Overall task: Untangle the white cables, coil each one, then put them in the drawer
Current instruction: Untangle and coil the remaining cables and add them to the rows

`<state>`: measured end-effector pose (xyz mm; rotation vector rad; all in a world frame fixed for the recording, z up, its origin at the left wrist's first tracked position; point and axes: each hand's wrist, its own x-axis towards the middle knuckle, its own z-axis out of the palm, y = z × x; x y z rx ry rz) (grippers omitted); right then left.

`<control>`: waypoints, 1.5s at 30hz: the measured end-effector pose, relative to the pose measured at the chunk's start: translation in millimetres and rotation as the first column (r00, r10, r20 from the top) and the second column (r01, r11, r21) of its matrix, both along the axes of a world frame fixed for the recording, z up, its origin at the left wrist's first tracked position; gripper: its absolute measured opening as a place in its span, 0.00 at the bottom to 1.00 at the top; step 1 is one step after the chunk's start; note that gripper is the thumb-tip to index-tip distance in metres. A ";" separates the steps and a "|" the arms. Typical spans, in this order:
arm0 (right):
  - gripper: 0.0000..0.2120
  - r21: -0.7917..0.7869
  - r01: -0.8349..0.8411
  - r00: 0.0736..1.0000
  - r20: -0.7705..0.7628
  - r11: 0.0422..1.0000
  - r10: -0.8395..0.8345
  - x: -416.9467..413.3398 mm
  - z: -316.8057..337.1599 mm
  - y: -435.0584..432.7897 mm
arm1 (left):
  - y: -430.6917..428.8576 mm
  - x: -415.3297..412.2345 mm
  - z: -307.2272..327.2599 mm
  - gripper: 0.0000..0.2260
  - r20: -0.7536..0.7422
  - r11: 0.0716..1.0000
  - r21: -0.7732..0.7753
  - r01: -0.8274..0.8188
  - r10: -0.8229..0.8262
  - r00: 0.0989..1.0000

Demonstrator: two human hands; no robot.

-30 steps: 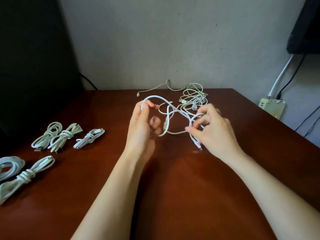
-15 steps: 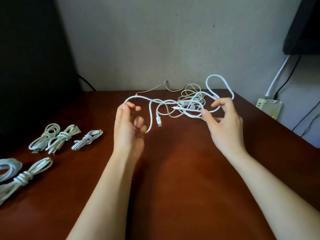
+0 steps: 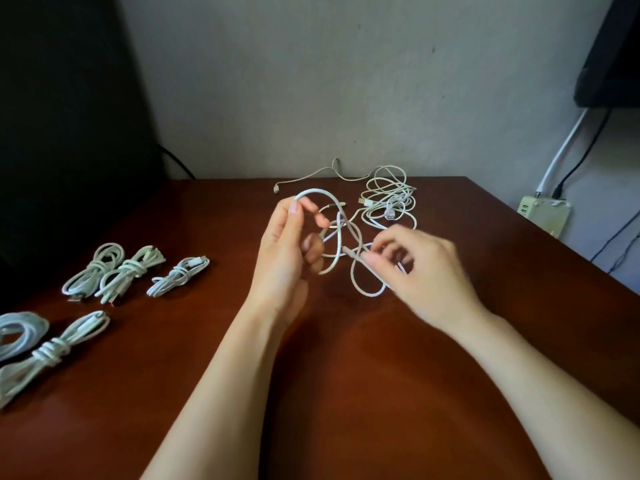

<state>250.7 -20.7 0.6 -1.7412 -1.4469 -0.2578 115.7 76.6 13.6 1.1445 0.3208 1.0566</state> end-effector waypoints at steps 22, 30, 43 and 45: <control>0.12 0.156 0.008 0.959 0.279 0.988 -0.052 13.4 12.9 -12.0 | 34.5 -20.6 -1.9 0.13 0.504 0.799 -0.578 0.168 0.188 0.843; 0.07 0.074 0.164 0.967 0.184 0.984 -0.175 28.3 -2.1 -1.5 | 20.9 -14.8 1.9 0.06 0.453 0.856 -0.430 0.288 -0.072 0.889; 0.11 0.140 -0.381 0.729 -0.563 0.914 0.390 -8.2 8.8 2.3 | 4.1 -10.9 6.3 0.07 0.063 0.924 -0.128 0.360 -0.354 0.933; 0.13 0.187 -0.344 0.718 -0.579 0.920 0.386 -4.8 11.9 0.4 | 3.1 -10.8 5.8 0.08 -0.078 0.942 -0.083 0.326 -0.333 0.940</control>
